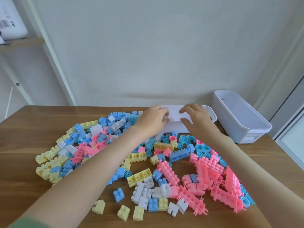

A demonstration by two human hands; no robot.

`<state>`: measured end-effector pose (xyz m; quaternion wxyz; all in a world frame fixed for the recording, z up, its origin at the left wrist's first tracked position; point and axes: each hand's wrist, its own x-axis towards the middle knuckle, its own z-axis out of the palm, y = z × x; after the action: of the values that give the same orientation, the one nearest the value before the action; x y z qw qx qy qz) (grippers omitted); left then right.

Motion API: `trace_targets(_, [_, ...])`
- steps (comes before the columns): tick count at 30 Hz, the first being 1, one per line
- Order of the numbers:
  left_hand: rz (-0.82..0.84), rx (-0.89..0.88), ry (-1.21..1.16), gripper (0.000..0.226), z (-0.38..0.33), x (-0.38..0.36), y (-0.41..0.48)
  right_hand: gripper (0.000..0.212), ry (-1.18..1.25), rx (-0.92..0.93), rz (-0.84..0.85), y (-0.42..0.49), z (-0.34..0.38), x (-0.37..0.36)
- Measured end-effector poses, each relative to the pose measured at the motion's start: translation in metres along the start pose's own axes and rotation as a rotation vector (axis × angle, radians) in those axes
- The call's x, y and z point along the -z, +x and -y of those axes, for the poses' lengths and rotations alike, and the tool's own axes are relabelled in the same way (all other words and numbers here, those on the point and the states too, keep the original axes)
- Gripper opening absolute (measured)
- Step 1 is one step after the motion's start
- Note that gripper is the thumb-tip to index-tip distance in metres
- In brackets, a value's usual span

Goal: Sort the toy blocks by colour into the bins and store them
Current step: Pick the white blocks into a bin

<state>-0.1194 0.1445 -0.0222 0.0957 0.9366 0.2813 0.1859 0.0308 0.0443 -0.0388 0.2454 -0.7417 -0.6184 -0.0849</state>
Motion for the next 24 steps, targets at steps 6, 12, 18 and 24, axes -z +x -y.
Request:
trace_targets(6, [-0.217, 0.046, -0.100, 0.015, 0.012, 0.010, -0.011, 0.026, 0.015, 0.368, 0.147, -0.019, 0.029, -0.016])
trace_targets(12, [0.011, 0.107, -0.122, 0.009, 0.025, 0.011, -0.041, 0.041, -0.074, 0.355, 0.380, -0.008, 0.039, -0.034])
trace_targets(18, [0.396, 0.122, 0.077, 0.016, 0.030, 0.007, -0.056, 0.038, -0.117, 0.294, 0.419, -0.002, 0.045, -0.033])
trace_targets(24, [0.495, 0.172, 0.030, 0.033, 0.035, 0.013, -0.054, 0.030, -0.163, 0.281, 0.377, -0.004, 0.046, -0.027])
